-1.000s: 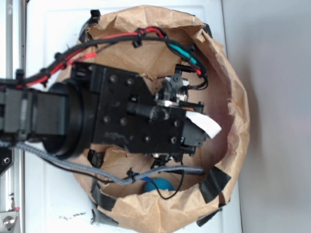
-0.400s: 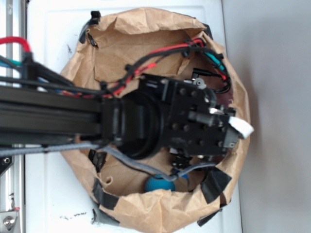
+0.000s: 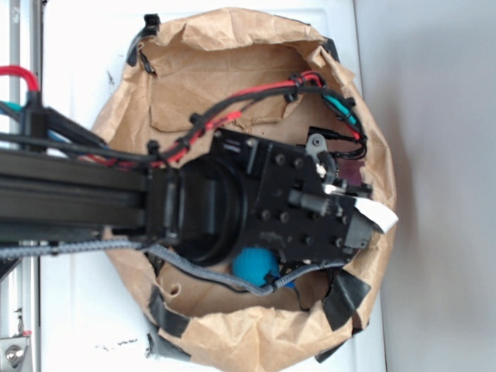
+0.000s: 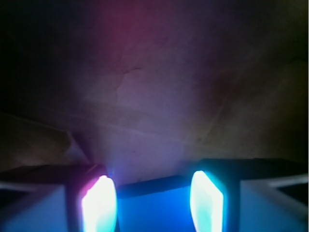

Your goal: Grab the blue block.

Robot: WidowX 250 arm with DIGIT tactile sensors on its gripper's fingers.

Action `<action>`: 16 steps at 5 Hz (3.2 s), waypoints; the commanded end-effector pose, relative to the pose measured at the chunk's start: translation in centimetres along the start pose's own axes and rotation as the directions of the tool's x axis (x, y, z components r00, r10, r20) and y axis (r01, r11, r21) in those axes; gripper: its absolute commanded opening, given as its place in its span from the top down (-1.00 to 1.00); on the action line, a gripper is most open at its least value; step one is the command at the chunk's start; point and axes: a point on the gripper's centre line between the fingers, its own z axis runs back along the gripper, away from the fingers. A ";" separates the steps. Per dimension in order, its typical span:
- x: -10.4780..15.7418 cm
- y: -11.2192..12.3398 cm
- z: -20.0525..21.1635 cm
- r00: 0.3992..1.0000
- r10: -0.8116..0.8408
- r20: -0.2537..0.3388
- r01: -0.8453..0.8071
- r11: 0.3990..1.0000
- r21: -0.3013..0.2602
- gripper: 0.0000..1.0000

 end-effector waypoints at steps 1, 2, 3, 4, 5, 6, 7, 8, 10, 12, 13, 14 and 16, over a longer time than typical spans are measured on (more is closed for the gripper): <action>-0.2 0.7 1.4 0.997 0.031 0.064 -0.032 0.999 0.004 1.00; -0.9 1.5 3.4 0.994 0.057 0.098 -0.054 0.998 -0.033 1.00; -2.4 3.5 7.3 0.986 0.103 0.133 -0.087 0.989 -0.122 1.00; -3.7 5.2 9.2 0.979 0.132 0.157 -0.103 0.978 -0.179 1.00; -4.2 5.6 9.2 0.981 0.126 0.147 -0.100 0.979 -0.175 -1.00; -3.8 4.9 8.0 0.986 0.103 0.130 -0.081 0.984 -0.160 -1.00; -3.1 3.3 6.3 0.992 0.068 0.110 -0.053 0.989 -0.135 -1.00; -2.3 2.4 4.7 0.995 0.048 0.084 -0.038 0.992 -0.118 -1.00; -0.9 1.3 1.3 0.999 0.016 0.027 -0.014 0.995 -0.098 -1.00; 0.6 0.8 -1.6 1.000 0.000 -0.031 -0.002 0.998 -0.064 -1.00; 0.5 1.0 -1.6 1.000 0.019 -0.015 -0.020 0.998 -0.058 0.12; 0.1 1.3 -1.0 0.999 0.040 0.014 -0.039 0.997 -0.064 1.00; -0.5 1.6 0.2 0.997 0.041 0.059 -0.037 0.997 -0.069 1.00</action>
